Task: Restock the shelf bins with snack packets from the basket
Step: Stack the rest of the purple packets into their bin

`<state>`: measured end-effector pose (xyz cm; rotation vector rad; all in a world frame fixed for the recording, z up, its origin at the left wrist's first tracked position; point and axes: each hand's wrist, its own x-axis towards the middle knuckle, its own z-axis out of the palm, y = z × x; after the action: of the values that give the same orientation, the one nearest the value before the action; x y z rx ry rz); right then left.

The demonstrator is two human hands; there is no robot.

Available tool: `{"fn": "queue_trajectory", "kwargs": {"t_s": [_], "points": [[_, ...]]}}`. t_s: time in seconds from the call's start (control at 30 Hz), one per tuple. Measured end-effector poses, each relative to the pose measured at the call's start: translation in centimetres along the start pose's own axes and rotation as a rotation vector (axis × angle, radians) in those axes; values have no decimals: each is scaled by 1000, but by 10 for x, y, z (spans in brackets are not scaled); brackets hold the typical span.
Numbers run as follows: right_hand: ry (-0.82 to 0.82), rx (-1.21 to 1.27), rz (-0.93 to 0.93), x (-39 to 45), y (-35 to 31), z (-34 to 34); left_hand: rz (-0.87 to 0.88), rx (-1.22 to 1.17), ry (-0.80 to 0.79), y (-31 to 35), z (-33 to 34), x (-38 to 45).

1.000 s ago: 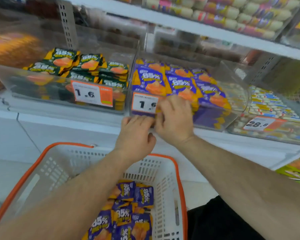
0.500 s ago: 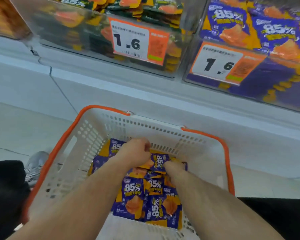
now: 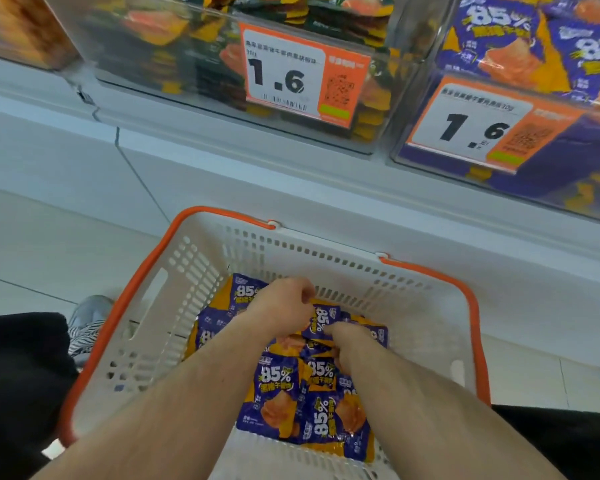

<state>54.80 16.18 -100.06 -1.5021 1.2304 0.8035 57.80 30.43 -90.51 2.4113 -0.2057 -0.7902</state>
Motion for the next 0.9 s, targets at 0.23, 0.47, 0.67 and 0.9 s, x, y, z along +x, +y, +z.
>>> {"fn": "queue_trajectory", "kwargs": {"t_s": [0.23,0.47,0.67,0.9], "points": [[20,56,79,28,-2,16,-39,-36,33,-13,-9,-9],[-55,201,-41,27,1,18,-58,-65,26,-11,-11,-9],[162,-125,-390,-6,-3,-11,-19,-117,42,1,-16,-14],[144,-677,-840,-87,-45,-58,-42,-258,57,18,-29,-24]]}}
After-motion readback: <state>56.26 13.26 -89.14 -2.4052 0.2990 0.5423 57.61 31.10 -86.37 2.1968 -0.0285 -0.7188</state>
